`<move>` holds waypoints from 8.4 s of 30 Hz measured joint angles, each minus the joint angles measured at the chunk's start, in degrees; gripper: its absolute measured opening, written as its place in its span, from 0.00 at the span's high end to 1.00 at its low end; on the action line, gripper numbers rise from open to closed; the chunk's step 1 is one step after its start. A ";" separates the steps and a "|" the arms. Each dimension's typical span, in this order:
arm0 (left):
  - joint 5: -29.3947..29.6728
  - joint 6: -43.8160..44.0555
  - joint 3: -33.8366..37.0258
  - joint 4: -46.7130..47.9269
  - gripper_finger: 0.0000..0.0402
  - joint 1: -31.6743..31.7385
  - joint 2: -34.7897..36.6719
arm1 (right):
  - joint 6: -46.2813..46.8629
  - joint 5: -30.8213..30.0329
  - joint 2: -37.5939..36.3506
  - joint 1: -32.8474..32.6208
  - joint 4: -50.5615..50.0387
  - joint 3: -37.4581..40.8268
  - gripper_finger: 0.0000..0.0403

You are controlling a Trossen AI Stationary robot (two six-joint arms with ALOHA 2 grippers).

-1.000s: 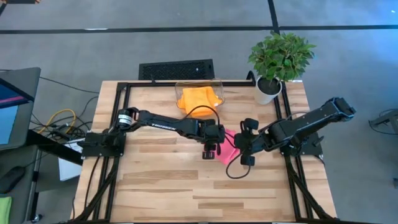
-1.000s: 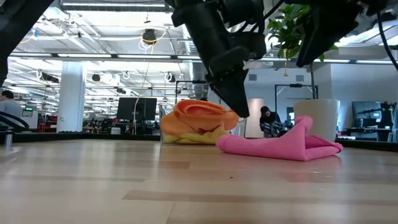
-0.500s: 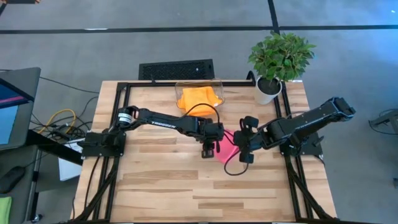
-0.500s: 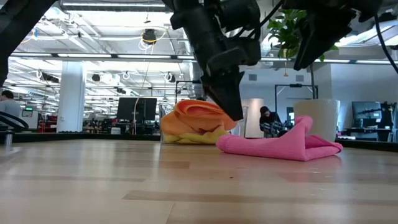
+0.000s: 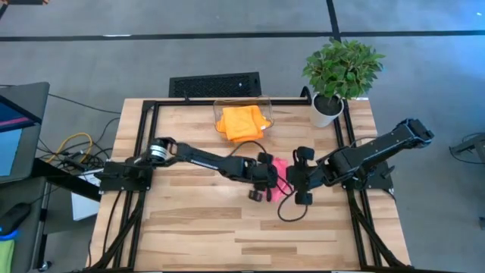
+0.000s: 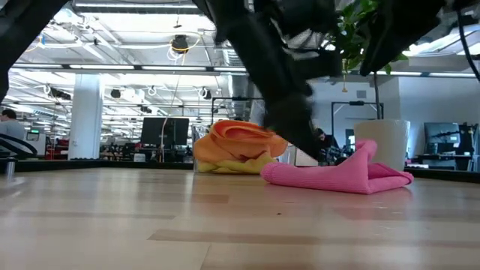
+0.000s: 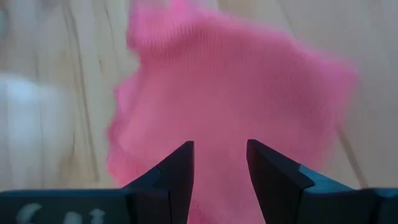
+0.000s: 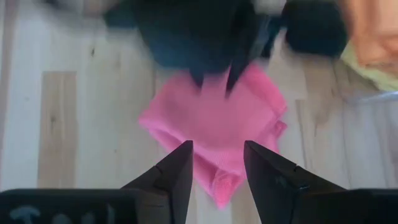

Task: Fold microfiber towels
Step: Put the folded pink towel into the transparent bin, then return to Home Position

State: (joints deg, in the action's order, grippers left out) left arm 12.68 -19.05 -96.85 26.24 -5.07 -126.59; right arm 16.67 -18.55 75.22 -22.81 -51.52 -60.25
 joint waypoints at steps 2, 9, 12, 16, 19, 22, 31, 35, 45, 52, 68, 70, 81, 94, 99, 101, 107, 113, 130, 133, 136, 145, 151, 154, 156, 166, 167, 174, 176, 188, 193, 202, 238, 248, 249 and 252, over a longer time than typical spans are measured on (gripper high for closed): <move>0.20 -0.67 -0.14 -3.83 0.65 -0.14 -1.66 | 0.08 -0.46 0.00 -0.33 0.76 -0.07 0.58; -2.21 1.89 -0.95 -3.80 0.65 1.45 -3.83 | 0.22 -0.77 0.02 -2.11 1.48 -0.07 0.59; -3.78 4.32 -1.01 -2.76 0.65 2.32 -4.84 | 0.34 -0.85 0.02 -2.68 1.41 -0.02 0.59; -4.05 6.30 -1.31 -2.56 0.65 3.11 -6.16 | 0.72 -0.85 0.04 -2.99 1.00 0.00 0.58; -5.01 6.26 -1.36 -1.67 0.65 3.43 -7.17 | 0.83 -0.91 0.04 -3.13 0.94 0.00 0.59; -4.53 6.01 -1.54 -0.96 0.69 3.39 -7.91 | 0.85 -0.87 0.04 -3.10 0.84 0.00 0.59; -3.25 5.20 -1.36 0.12 0.98 3.36 -7.86 | 0.85 -1.00 0.07 -3.08 0.53 0.00 0.58; -2.77 6.06 -1.13 2.67 0.99 3.49 -6.52 | 0.89 -1.00 0.07 -3.12 -0.07 0.00 0.59; -0.18 4.09 -0.68 14.31 1.00 3.49 0.50 | 1.21 -1.02 0.07 -3.21 -1.05 0.00 0.58; -0.72 3.34 -0.82 16.38 1.00 3.47 1.01 | -1.29 -0.93 0.09 -3.21 -1.23 0.02 0.58; 9.73 0.79 -0.88 19.53 1.00 2.83 1.91 | -2.16 -0.85 0.09 -3.21 -1.67 0.02 0.58; 15.19 -1.14 -0.92 20.10 1.00 2.82 2.61 | -2.16 -0.85 0.11 -3.21 -2.06 0.04 0.58; 30.99 -16.14 -1.01 22.07 1.00 4.21 6.04 | -2.13 -1.02 0.09 -3.21 -2.06 0.04 0.58; 39.39 -22.99 -1.01 23.03 1.00 5.02 12.99 | -2.12 -1.03 0.11 -3.21 -2.08 0.04 0.58; 38.49 -22.67 -1.03 22.30 1.00 8.41 14.05 | -2.12 -1.03 0.11 -3.21 -2.04 0.04 0.58; 37.10 -22.03 -1.03 22.33 1.00 10.37 14.00 | -2.12 -1.04 0.11 -3.21 -2.04 0.05 0.58; 34.18 -19.58 -0.95 19.92 1.00 15.17 16.15 | -2.12 -1.04 0.11 -3.21 -2.02 0.04 0.58; 27.02 -16.15 -1.08 19.21 1.00 18.10 20.20 | -2.14 -1.06 0.11 -3.19 -2.00 0.04 0.58; 14.05 -9.17 -1.01 20.39 0.97 23.79 16.27 | -2.14 -1.13 0.09 -2.95 -2.22 0.04 0.58; 13.05 -8.84 -1.02 21.17 0.95 24.06 15.97 | -2.14 -1.15 0.09 -2.93 -2.23 0.04 0.58; 13.07 -9.29 -1.03 20.65 0.91 24.06 15.52 | -2.14 -1.13 0.09 -2.93 -2.23 0.04 0.58; 13.51 -9.07 -0.99 21.36 0.75 24.01 13.91 | -2.14 -1.13 0.11 -2.95 -2.23 0.04 0.58; 18.71 -9.03 -0.97 21.65 0.70 22.52 17.26 | -2.14 -1.42 0.11 -2.95 -2.23 0.04 0.58; 18.90 -7.65 -0.99 24.56 0.70 21.19 20.73 | -2.19 -3.89 0.11 -2.95 -2.45 0.04 0.59; 17.90 -5.09 -0.99 27.07 0.72 19.87 23.18 | -2.35 -6.79 -0.31 -2.95 -2.78 0.04 0.60; 0.47 5.20 0.49 37.62 0.93 13.26 36.93 | -6.19 -17.21 -10.10 -4.28 -2.87 0.00 0.79; 0.40 5.20 1.82 36.93 0.96 12.27 38.71 | -7.03 -17.45 -11.68 -4.67 -2.61 0.00 0.83; 5.43 10.68 16.50 31.02 0.99 5.10 54.35 | -11.42 -16.17 -22.57 -6.47 2.26 1.15 0.96; 5.83 13.48 23.09 27.39 1.00 3.17 60.31 | -12.11 -14.73 -25.81 -6.10 5.77 3.66 0.95; 7.50 18.99 62.63 -2.30 1.00 -3.80 94.23 | -22.53 8.26 -39.42 1.28 42.21 27.71 0.97; 7.33 16.41 71.70 -9.37 1.00 -3.81 106.52 | -21.21 10.54 -41.91 5.69 47.77 32.38 0.98; 7.42 15.64 81.65 -11.06 1.00 -3.83 126.62 | -21.26 13.44 -43.74 10.99 57.61 39.82 0.97; 10.28 14.42 92.95 -19.60 1.00 -3.90 126.23 | -18.36 18.56 -42.88 11.30 81.77 59.87 0.93; 10.54 12.11 92.95 -19.45 1.00 -3.90 126.23 | -18.45 18.54 -42.88 11.30 80.16 59.87 0.90; 10.56 12.20 92.95 -19.43 1.00 -3.90 126.23 | -18.45 18.54 -42.88 11.30 80.04 59.87 0.91; 10.56 12.08 92.95 -19.40 1.00 -3.90 126.23 | -18.48 18.54 -42.88 11.30 79.79 59.87 0.91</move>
State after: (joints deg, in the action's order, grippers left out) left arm 23.24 -6.97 -3.90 6.84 -8.97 -0.36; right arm -1.81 -0.01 32.34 -11.51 28.26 -0.38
